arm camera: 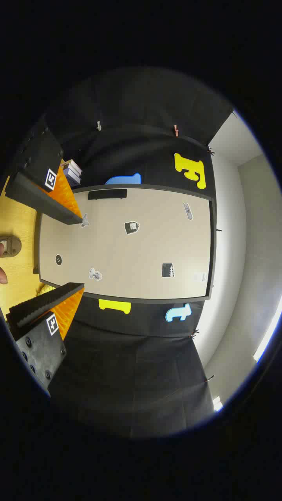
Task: Open the shoe cabinet door, grab the shoes and put them into the shoe cabinet, then close the shoe cabinet door.
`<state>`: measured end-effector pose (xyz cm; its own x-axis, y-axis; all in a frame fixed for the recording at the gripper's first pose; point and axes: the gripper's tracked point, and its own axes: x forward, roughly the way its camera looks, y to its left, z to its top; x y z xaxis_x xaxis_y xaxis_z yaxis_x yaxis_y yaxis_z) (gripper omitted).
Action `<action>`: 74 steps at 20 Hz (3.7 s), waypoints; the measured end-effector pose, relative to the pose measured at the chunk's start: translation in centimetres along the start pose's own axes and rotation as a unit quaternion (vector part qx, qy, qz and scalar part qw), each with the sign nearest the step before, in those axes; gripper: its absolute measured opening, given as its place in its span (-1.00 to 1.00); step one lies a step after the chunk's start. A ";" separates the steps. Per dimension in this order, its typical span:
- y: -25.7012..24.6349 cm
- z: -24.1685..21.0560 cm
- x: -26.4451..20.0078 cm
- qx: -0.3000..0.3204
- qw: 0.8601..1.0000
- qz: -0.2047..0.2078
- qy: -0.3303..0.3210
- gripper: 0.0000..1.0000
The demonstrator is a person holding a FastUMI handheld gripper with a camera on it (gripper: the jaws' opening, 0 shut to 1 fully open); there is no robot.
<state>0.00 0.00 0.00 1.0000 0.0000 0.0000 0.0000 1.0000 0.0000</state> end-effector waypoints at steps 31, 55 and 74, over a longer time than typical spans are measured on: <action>7.7 1.8 2.3 0.022 0.999 0.043 -0.019 0.95; 18.8 -2.8 22.1 0.021 1.000 0.018 0.003 0.04; 17.9 -1.9 14.5 0.051 0.995 0.090 0.009 -0.59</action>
<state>14.47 17.95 -1.87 0.9838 0.1790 -0.0090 -0.1771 0.9788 0.1029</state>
